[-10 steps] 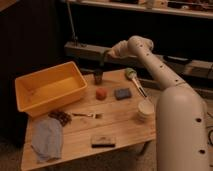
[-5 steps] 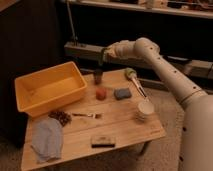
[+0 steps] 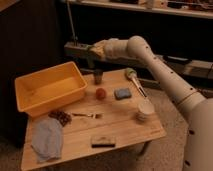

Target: Place pepper in tray

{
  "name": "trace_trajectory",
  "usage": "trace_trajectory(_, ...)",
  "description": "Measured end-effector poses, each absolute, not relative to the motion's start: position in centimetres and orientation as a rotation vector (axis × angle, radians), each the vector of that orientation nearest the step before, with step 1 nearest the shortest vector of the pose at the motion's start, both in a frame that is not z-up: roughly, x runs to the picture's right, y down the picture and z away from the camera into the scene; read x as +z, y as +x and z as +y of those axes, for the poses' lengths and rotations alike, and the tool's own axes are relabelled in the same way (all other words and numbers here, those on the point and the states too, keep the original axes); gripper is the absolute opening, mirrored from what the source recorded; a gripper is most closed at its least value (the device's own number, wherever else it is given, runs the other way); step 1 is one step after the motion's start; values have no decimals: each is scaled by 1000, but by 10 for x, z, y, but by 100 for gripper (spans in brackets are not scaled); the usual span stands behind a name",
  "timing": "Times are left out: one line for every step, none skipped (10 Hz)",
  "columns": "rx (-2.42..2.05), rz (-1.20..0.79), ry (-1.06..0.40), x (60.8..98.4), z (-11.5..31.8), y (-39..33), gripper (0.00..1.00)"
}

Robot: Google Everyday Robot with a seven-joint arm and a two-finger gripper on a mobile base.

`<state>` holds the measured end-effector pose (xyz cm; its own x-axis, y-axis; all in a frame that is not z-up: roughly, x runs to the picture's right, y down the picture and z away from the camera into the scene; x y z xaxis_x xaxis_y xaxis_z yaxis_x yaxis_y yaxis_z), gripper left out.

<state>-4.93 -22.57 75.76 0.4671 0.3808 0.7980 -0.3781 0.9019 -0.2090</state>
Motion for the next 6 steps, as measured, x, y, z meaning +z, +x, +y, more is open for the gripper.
trace_trajectory(456, -1011, -14, 756, -226, -52, 0)
trace_trajectory(443, -1023, -35, 753, -226, -60, 0)
trace_trajectory(435, -1032, -64, 747, -228, -76, 0)
trace_trajectory(426, -1066, -96, 745, -229, -100, 0)
trace_trajectory(414, -1101, -104, 739, -230, -116, 0)
trace_trajectory(393, -1146, -113, 730, -229, -133, 0)
